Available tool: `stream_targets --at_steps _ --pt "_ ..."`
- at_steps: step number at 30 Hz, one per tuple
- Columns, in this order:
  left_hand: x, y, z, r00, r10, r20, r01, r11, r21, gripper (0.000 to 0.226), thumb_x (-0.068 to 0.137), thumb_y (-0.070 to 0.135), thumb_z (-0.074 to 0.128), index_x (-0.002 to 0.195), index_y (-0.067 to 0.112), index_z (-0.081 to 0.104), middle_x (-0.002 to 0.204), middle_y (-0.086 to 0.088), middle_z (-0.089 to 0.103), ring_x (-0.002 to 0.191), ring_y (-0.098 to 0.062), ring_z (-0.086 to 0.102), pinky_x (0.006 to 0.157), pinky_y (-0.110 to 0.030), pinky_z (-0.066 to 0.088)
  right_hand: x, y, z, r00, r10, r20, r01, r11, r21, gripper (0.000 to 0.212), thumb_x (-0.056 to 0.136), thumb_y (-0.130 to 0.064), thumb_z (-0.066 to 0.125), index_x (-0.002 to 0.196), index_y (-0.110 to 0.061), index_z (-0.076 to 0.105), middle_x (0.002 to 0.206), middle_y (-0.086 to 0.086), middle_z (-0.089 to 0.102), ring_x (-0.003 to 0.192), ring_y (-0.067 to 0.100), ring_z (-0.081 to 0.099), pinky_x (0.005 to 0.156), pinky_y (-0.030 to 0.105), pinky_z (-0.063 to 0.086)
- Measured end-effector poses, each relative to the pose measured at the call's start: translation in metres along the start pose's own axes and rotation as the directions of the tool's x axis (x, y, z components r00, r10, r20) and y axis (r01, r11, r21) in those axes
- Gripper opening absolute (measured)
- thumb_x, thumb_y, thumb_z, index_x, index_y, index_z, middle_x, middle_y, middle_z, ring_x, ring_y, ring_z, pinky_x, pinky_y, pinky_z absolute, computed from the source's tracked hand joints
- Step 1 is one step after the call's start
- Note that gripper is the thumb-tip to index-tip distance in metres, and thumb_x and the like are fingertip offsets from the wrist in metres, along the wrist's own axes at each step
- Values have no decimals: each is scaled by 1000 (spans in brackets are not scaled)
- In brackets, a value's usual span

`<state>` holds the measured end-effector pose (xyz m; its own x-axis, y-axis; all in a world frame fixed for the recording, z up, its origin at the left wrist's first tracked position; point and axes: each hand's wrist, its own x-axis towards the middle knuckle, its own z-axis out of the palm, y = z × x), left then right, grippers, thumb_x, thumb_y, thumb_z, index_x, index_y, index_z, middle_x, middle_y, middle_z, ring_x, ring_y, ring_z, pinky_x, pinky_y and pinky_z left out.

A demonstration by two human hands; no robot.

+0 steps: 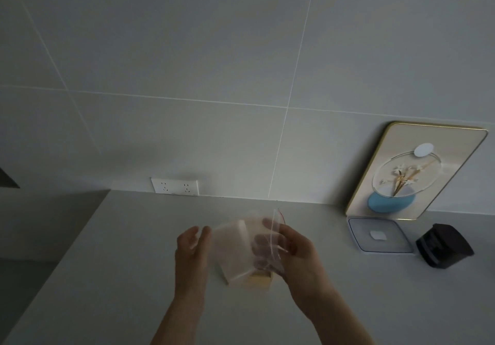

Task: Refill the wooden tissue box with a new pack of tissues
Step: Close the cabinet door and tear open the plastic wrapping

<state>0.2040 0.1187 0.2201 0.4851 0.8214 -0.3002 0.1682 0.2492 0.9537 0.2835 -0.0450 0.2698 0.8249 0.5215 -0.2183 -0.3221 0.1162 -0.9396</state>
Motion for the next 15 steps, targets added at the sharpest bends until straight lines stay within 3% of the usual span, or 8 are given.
stream_targets --at_steps 2,4,7,9,11,13,14,15 --pt "3 -7 -1 963 -215 162 235 965 -114 48 95 42 60 136 19 53 131 -7 59 118 -25 59 95 -37 45 -2 -5 -1 998 1 66 -10 991 136 49 72 16 69 116 -4 68 91 20 72 78 32 70 65 38 59" --pt "3 -11 -4 906 -284 314 349 921 -172 44 95 39 59 131 13 59 125 -11 68 115 -29 65 92 -40 52 -2 -8 -3 997 23 75 -33 989 143 53 66 14 70 116 -2 68 96 20 70 81 33 70 67 39 61" --pt "1 -13 -4 940 -130 317 195 964 -183 27 88 22 68 111 8 71 106 -15 78 99 -32 73 66 -31 59 1 -9 -8 992 122 25 -121 992 -37 45 82 23 58 116 -4 71 102 17 70 83 29 71 78 46 64" --pt "3 -13 -5 967 -17 253 48 992 -115 26 84 20 68 107 8 73 106 -17 77 102 -37 70 70 -34 56 3 -8 -12 983 182 -24 -183 958 -221 41 92 15 51 108 -14 75 104 11 74 85 27 73 79 47 65" --pt "5 -7 -6 975 60 212 -48 997 -60 16 88 17 67 102 11 72 100 -12 76 95 -33 69 71 -35 52 9 -3 -20 990 99 -103 -141 793 -593 32 99 -7 54 98 -28 78 99 1 74 81 19 71 68 37 65" --pt "6 -2 -7 977 106 185 -104 994 -24 19 82 24 68 96 14 70 94 -9 74 86 -26 66 69 -38 52 14 0 -28 981 -138 -137 -76 379 -922 11 93 -36 68 90 -38 78 91 -8 67 73 13 64 57 26 53" --pt "5 1 -8 974 132 183 -133 991 -7 23 77 29 66 94 14 69 92 -8 73 83 -24 65 68 -40 52 16 1 -31 963 -238 -124 -53 285 -957 6 87 -43 74 86 -39 78 84 -11 64 69 10 60 56 24 48" --pt "4 3 -7 969 159 190 -162 987 2 24 75 31 64 93 15 68 90 -8 73 81 -21 64 68 -40 51 17 2 -32 954 -282 -101 -6 319 -948 5 83 -43 79 82 -38 78 74 -15 63 63 6 57 54 21 45"
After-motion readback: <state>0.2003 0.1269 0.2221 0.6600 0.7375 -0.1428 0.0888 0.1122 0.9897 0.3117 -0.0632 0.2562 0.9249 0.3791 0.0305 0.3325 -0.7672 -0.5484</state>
